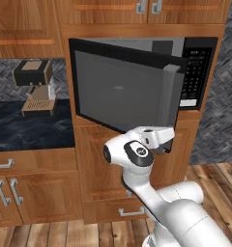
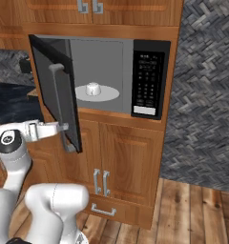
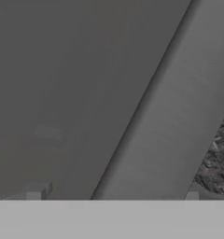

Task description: Pick the mug from the counter and place it inside the microwave. Then close the microwave.

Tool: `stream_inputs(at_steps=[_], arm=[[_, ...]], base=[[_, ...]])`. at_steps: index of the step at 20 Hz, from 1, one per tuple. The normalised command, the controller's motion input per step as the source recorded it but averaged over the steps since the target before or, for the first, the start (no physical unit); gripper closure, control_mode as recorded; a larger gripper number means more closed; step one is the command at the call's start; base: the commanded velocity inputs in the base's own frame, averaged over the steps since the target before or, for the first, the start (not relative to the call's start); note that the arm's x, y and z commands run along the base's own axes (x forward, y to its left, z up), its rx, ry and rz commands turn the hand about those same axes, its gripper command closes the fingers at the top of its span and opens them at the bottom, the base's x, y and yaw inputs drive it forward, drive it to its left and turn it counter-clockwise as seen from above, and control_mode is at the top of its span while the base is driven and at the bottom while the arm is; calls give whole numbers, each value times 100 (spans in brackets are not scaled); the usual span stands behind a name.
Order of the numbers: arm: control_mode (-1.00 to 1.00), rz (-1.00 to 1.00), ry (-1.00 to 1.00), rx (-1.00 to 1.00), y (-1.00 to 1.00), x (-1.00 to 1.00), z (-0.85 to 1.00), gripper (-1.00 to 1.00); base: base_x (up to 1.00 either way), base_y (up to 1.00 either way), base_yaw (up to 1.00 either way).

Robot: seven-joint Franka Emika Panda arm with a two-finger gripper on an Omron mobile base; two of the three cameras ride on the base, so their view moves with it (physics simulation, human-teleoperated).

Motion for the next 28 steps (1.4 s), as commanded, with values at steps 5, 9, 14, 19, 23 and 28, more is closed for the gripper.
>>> stream_inputs(at_steps=[5, 9, 14, 19, 23, 28], arm=[[-100, -5, 0, 0, 0, 54, 1, -100], [-100, 0, 0, 0, -5, 62, 1, -100], [-100, 7, 0, 0, -22, 60, 5, -100], [-100, 9, 0, 0, -22, 50, 12, -100], [-100, 5, 0, 0, -18, 56, 9, -100], [-100, 3, 0, 0, -23, 52, 3, -100]], base=[[0, 0, 0], [0, 0, 0], [0, 0, 0], [0, 0, 0], [0, 0, 0], [0, 0, 0]])
